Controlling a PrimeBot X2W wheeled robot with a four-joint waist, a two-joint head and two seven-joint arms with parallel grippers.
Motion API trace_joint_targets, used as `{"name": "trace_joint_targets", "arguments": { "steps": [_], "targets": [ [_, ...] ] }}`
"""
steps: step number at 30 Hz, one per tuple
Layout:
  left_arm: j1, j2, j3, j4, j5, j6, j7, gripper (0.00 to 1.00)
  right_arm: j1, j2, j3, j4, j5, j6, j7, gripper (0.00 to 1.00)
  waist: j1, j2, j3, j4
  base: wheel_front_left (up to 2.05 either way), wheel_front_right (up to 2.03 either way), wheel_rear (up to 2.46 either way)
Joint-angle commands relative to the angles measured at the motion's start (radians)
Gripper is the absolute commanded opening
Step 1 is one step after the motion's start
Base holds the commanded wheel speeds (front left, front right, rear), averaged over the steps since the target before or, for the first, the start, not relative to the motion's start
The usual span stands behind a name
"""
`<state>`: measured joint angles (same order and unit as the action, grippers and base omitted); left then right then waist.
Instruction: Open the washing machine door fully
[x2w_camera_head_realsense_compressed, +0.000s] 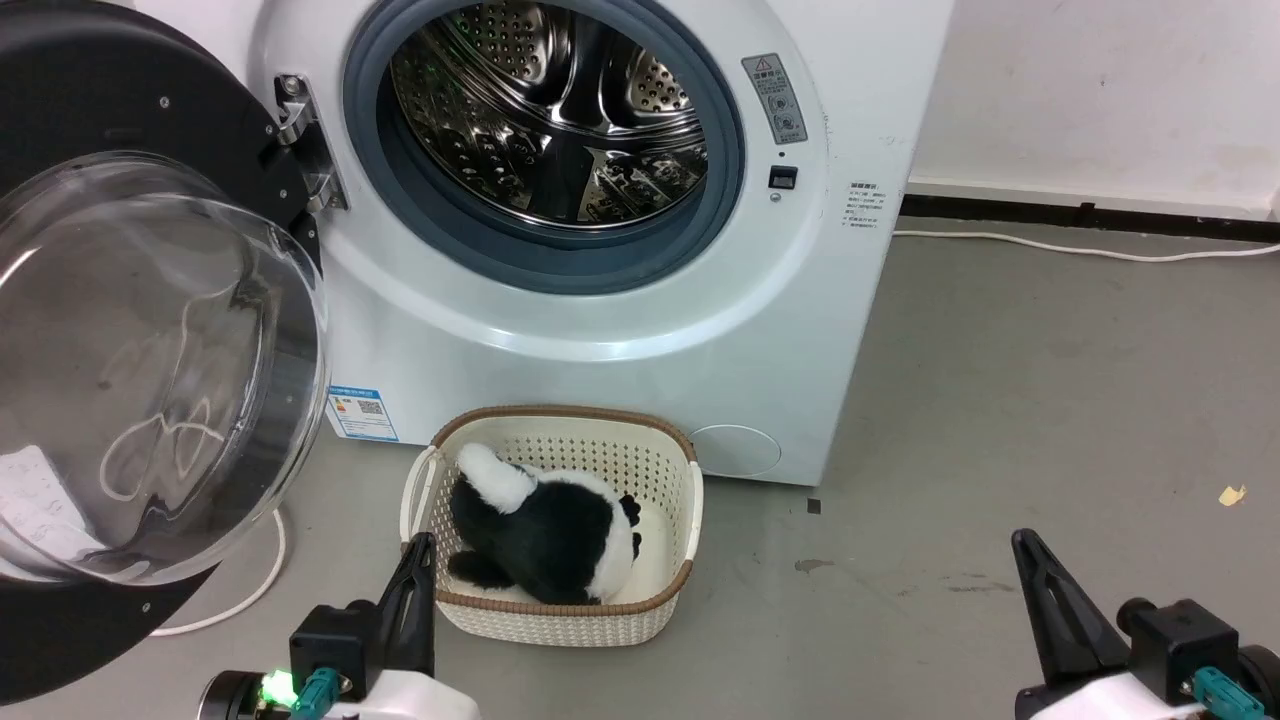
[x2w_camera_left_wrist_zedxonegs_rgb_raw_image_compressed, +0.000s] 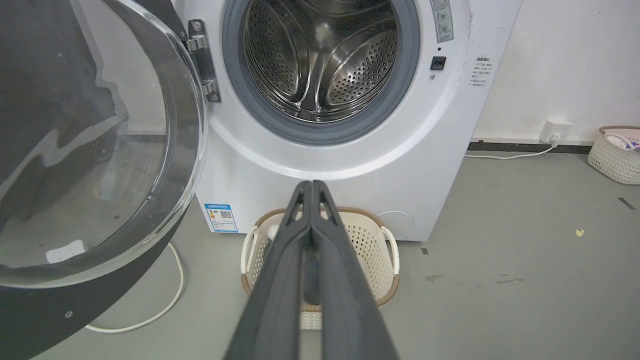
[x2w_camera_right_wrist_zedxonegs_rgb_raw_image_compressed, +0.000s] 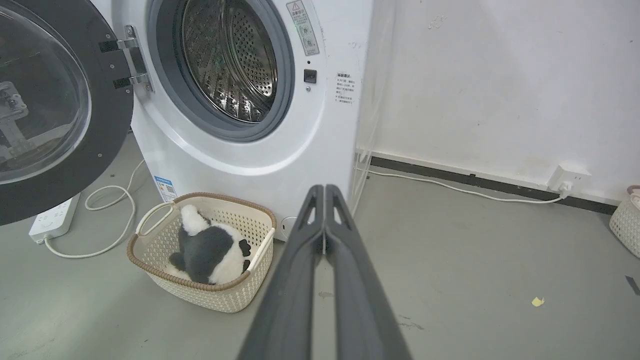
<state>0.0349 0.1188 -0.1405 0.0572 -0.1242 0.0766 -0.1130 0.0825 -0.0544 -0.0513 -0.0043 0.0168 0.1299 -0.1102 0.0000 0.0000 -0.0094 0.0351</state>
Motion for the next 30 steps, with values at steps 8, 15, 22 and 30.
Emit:
{"name": "trace_joint_targets", "arguments": {
  "steps": [8,15,22,30],
  "targets": [
    [-0.021,-0.013,0.029,-0.014,0.027,-0.015,0.023,0.00,-0.026,0.003,0.011,0.002,-0.007,0.001,0.019,0.00,0.0000,0.0000,0.002,-0.006,0.00,0.00,0.00],
    [-0.023,-0.022,0.046,-0.021,0.042,-0.025,0.037,0.00,-0.035,0.003,0.017,0.003,-0.009,0.001,0.033,0.00,0.0000,0.0000,0.003,-0.010,0.00,0.00,0.00],
    [-0.025,-0.031,0.064,-0.027,0.058,-0.034,0.051,0.00,-0.044,0.003,0.023,0.003,-0.010,0.001,0.048,0.00,0.0000,0.0000,0.004,-0.015,0.00,0.00,0.00],
    [-0.028,-0.041,0.084,-0.035,0.075,-0.046,0.067,0.00,-0.054,0.003,0.031,0.003,-0.012,0.001,0.064,0.00,0.0000,0.0000,0.005,-0.020,0.00,0.00,0.00]
  ]
}}
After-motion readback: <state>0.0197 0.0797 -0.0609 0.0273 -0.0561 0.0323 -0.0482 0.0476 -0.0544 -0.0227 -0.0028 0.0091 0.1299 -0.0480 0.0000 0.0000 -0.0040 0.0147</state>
